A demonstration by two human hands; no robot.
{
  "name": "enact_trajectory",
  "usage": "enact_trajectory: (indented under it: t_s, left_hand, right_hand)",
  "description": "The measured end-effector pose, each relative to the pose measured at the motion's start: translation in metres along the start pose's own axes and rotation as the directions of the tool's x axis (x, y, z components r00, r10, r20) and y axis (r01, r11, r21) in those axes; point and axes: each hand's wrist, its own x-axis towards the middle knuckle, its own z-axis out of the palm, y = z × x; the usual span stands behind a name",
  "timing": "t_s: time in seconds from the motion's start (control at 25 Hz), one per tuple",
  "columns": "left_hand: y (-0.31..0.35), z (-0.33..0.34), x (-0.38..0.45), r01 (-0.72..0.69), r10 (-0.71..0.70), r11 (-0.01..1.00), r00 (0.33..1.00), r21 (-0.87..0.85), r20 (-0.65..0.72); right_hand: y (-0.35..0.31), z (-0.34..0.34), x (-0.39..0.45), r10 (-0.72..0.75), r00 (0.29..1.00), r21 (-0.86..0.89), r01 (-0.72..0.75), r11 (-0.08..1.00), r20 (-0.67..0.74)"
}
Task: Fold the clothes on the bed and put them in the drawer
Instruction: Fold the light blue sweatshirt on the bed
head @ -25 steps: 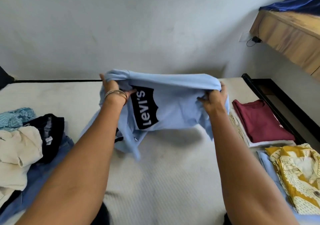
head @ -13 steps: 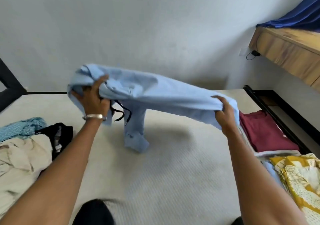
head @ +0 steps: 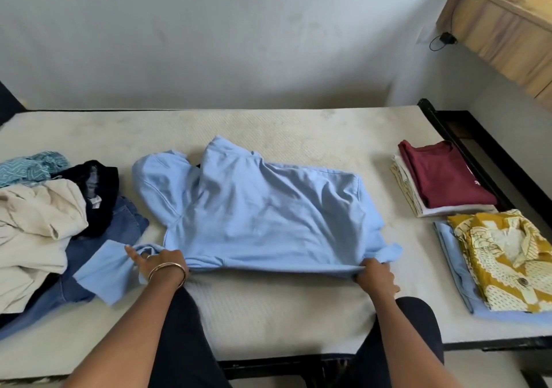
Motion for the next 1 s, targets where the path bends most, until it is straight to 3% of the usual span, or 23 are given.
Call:
enact_trajectory:
  t_s: [0.04,0.12,0.2,0.28,0.36,0.4,0.48,0.56,0.64,0.76,0.84,0.92,1.0]
  left_hand:
    - [0.002,-0.002,0.002,0.032,-0.033,0.999,0.999,-0.021,-0.022]
    - [0.005,-0.003,0.01,0.1,-0.113,0.968,0.993,-0.231,-0.044]
    - [0.01,-0.002,0.023,0.079,-0.175,0.828,0.977,-0.555,-0.123]
    - [0.02,-0.015,0.026,0.014,-0.281,0.596,0.94,-0.803,-0.192]
    - [0.031,-0.034,0.027,-0.049,-0.4,0.451,0.882,-0.891,-0.25]
    - [0.034,-0.044,0.026,-0.073,-0.44,0.438,0.852,-0.896,-0.285]
    - [0.038,-0.051,0.028,-0.111,-0.407,0.57,0.823,-0.814,-0.397]
    - [0.036,-0.041,0.037,-0.133,-0.316,0.721,0.81,-0.68,-0.494]
    - [0.035,-0.023,0.046,-0.118,-0.263,0.756,0.845,-0.643,-0.465]
    - [0.031,-0.005,0.057,-0.037,-0.322,0.687,0.88,-0.726,-0.349]
    - [0.029,-0.006,0.058,0.006,-0.365,0.633,0.885,-0.774,-0.291]
    - [0.03,-0.007,0.051,-0.005,-0.342,0.682,0.882,-0.731,-0.325]
    - [0.035,-0.007,0.042,-0.027,-0.316,0.735,0.87,-0.677,-0.378]
  right_hand:
    - [-0.002,0.001,0.002,0.002,1.0,0.186,-0.001,0.983,-0.001]
    - [-0.004,-0.001,-0.004,0.041,0.999,0.476,-0.025,0.879,-0.023]
    - [-0.007,-0.007,-0.006,0.101,0.994,0.604,-0.056,0.795,-0.042]
    - [-0.01,-0.008,-0.001,0.112,0.989,0.461,-0.055,0.886,-0.099]
    - [-0.018,-0.015,-0.005,0.12,0.976,0.059,-0.111,0.992,-0.181]
    - [-0.018,-0.016,-0.005,0.037,0.964,-0.148,-0.078,0.986,-0.263]
    - [-0.008,-0.015,0.005,-0.344,0.887,-0.424,0.196,0.884,-0.307]
    - [0.01,-0.019,0.017,-0.497,0.855,-0.435,0.394,0.809,-0.149]
    - [0.02,-0.023,0.021,-0.441,0.897,-0.356,0.405,0.842,-0.023]
    - [0.026,-0.026,0.024,-0.303,0.949,-0.164,0.286,0.944,-0.089]
    - [0.033,-0.036,0.027,-0.328,0.937,-0.119,0.314,0.942,-0.121]
    - [0.041,-0.058,0.032,-0.456,0.887,-0.336,0.41,0.848,-0.067]
    - [0.039,-0.079,0.035,-0.464,0.881,-0.627,0.411,0.661,0.089]
